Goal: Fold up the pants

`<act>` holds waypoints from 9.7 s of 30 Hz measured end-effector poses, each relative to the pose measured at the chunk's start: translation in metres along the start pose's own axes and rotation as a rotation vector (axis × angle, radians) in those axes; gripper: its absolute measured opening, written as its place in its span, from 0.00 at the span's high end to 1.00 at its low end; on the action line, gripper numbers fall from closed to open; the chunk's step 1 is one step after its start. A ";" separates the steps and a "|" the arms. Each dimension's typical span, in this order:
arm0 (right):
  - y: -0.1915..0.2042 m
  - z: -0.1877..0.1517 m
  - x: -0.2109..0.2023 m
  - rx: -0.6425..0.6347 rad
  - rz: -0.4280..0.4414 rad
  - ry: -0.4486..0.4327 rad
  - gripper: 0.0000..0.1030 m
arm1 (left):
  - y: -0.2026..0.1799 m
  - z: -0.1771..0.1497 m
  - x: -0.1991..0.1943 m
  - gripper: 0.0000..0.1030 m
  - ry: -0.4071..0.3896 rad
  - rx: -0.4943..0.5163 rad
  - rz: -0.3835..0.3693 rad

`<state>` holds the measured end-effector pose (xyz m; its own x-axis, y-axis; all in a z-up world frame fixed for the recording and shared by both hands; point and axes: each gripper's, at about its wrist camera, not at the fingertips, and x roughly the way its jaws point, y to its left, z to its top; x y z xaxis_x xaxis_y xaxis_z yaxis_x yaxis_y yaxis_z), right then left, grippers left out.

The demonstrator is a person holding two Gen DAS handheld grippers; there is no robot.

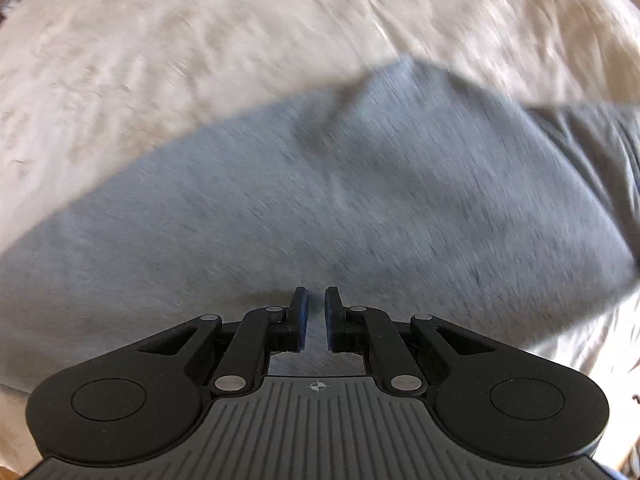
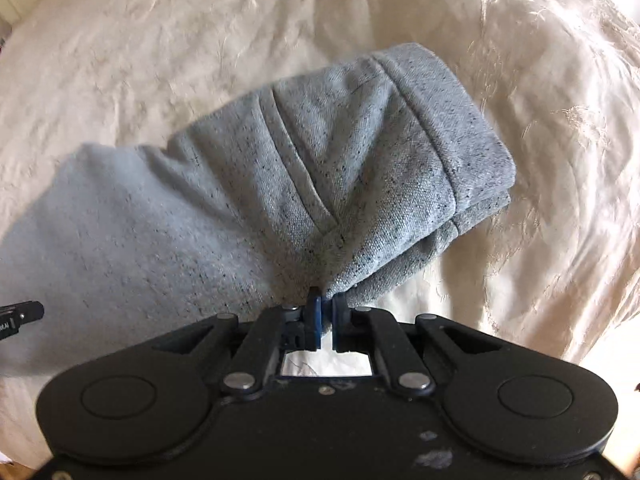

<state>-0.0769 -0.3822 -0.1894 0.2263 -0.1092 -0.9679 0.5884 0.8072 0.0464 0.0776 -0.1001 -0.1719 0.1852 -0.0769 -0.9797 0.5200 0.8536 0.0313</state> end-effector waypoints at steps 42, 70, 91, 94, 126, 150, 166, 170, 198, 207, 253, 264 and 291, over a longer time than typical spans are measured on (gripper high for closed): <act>0.051 0.078 -0.047 -0.409 0.018 -0.401 0.61 | 0.075 -0.110 -0.047 0.90 -0.007 -0.305 0.242; 0.613 -0.203 -0.009 -1.332 0.562 -0.184 0.80 | 0.428 -0.205 -0.065 0.90 0.008 -0.665 0.257; 0.616 -0.220 -0.011 -1.369 0.575 -0.114 0.96 | 0.435 -0.173 -0.074 0.89 -0.069 -0.616 0.199; 0.613 -0.234 -0.001 -1.419 0.534 -0.142 0.93 | 0.426 -0.150 -0.063 0.83 -0.081 -0.576 0.169; 0.234 0.104 0.064 -0.352 0.041 -0.001 0.99 | 0.151 0.025 -0.027 0.81 -0.089 -0.087 0.076; 0.154 0.062 0.020 -0.251 0.183 -0.186 0.60 | 0.019 0.108 0.040 0.81 -0.039 0.046 -0.094; 0.201 0.091 0.071 -0.376 0.192 0.010 0.99 | 0.037 0.087 0.036 0.81 -0.028 0.040 -0.189; 0.182 0.066 0.048 -0.361 0.191 -0.048 0.99 | 0.056 0.103 0.013 0.81 -0.093 -0.039 -0.243; 0.186 0.099 0.034 -0.345 0.226 -0.079 0.56 | -0.016 0.063 0.022 0.81 -0.078 0.167 -0.294; 0.189 0.074 0.054 -0.530 0.058 0.037 0.63 | -0.011 0.056 0.016 0.81 -0.083 0.160 -0.316; 0.180 0.129 0.121 -0.274 0.175 -0.096 0.95 | 0.101 0.054 0.040 0.80 -0.045 -0.075 -0.100; 0.181 0.127 0.042 -0.306 0.250 -0.147 0.90 | 0.119 0.055 -0.022 0.80 -0.127 -0.070 -0.075; 0.279 0.319 -0.301 -0.269 0.582 -0.729 0.77 | 0.220 0.181 -0.329 0.77 -0.835 -0.021 0.067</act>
<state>0.2665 -0.3092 0.1938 0.9049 0.0892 -0.4163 0.0557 0.9445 0.3236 0.2819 0.0197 0.1929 0.7763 -0.3751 -0.5067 0.4720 0.8786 0.0726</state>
